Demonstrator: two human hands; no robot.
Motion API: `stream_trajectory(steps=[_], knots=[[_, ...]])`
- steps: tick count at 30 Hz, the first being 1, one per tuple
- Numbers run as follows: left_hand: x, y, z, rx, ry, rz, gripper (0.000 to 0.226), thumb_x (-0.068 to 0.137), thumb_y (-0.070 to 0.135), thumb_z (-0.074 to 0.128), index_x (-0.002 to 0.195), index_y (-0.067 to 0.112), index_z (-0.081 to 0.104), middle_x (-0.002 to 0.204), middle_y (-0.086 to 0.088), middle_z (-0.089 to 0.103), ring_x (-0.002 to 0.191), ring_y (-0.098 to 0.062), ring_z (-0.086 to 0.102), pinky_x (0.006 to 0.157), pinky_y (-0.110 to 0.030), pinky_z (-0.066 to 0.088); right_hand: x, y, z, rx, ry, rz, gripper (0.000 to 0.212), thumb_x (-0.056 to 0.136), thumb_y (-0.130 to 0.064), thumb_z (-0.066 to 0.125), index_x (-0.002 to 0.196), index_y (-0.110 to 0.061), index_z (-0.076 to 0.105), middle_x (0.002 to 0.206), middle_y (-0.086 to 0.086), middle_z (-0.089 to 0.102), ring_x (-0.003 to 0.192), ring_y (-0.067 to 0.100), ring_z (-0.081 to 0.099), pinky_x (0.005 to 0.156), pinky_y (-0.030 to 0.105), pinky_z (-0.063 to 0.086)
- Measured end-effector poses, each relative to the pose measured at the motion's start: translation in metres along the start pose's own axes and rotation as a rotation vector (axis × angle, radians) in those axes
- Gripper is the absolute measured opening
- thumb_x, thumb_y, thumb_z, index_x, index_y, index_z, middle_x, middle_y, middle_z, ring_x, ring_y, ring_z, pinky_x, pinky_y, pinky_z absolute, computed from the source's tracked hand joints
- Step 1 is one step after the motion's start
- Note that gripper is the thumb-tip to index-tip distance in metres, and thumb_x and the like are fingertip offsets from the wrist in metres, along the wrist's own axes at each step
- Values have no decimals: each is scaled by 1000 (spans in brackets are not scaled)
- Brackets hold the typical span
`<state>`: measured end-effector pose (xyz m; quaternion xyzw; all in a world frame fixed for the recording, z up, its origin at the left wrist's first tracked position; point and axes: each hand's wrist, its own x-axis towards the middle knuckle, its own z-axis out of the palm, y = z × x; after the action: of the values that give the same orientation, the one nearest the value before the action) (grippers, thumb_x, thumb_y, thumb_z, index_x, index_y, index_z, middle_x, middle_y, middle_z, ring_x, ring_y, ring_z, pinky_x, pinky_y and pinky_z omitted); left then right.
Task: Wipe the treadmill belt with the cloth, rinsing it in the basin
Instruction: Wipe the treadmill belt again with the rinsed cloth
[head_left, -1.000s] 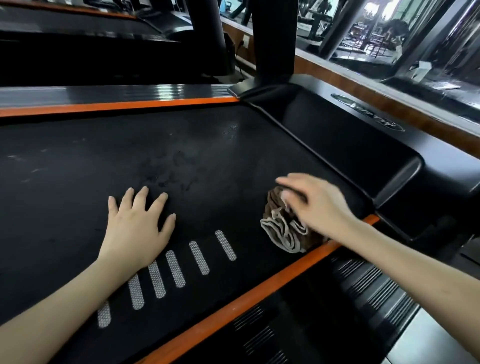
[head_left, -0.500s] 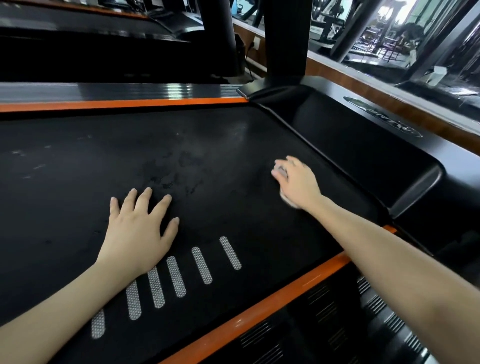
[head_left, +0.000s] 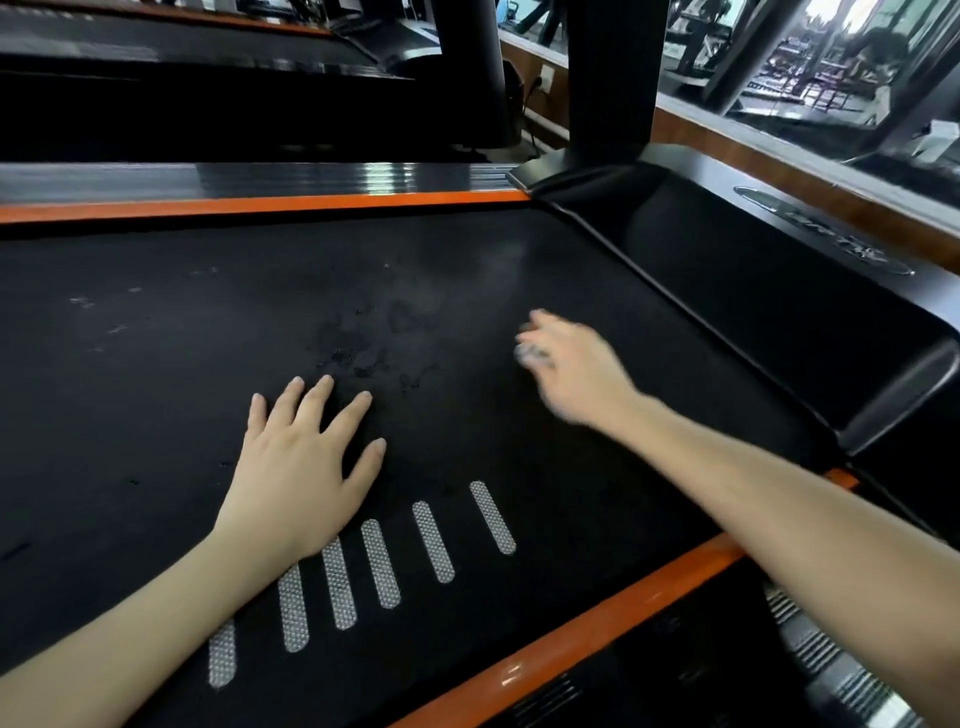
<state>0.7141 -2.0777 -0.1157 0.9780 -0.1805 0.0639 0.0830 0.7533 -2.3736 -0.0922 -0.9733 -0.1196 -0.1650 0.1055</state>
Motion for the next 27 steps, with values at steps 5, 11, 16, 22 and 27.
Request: stream_trajectory(steps=[5,11,16,22,27], knots=[[4,2,2,25,13,6,72,86,58,14,139,21,47,142,-20,43,136,-41,31,111,-58,19,11,52,-26,-230,-31,481,25,90,-2,41,101,1,64,126,21,55,119,32,48,90,35,36],[5,2,4,28,14,6,74,85,59,13,139,21,46,143,-21,41,136,-41,29,110,-59,19,-26,-86,-2,142,-86,17,20,90,-17,58,103,-7,70,133,19,53,126,31,47,102,30,30],[1,-2,0,-12,4,-2,81,80,65,4,145,27,36,150,-15,32,142,-35,19,115,-52,11,-65,-91,-18,149,-264,-167,32,90,-14,58,121,-7,62,143,15,44,133,30,39,109,28,25],[4,0,2,-10,15,2,74,85,61,14,143,23,41,147,-20,37,139,-39,24,113,-57,14,-116,71,-84,-212,-304,431,33,97,-15,45,126,-6,57,145,16,41,139,28,31,111,31,24],[5,2,2,11,14,-2,60,94,52,26,140,19,46,143,-23,40,136,-43,27,109,-60,17,-117,41,-85,-136,-214,492,30,96,-12,46,122,-6,60,142,15,43,135,27,34,109,28,19]])
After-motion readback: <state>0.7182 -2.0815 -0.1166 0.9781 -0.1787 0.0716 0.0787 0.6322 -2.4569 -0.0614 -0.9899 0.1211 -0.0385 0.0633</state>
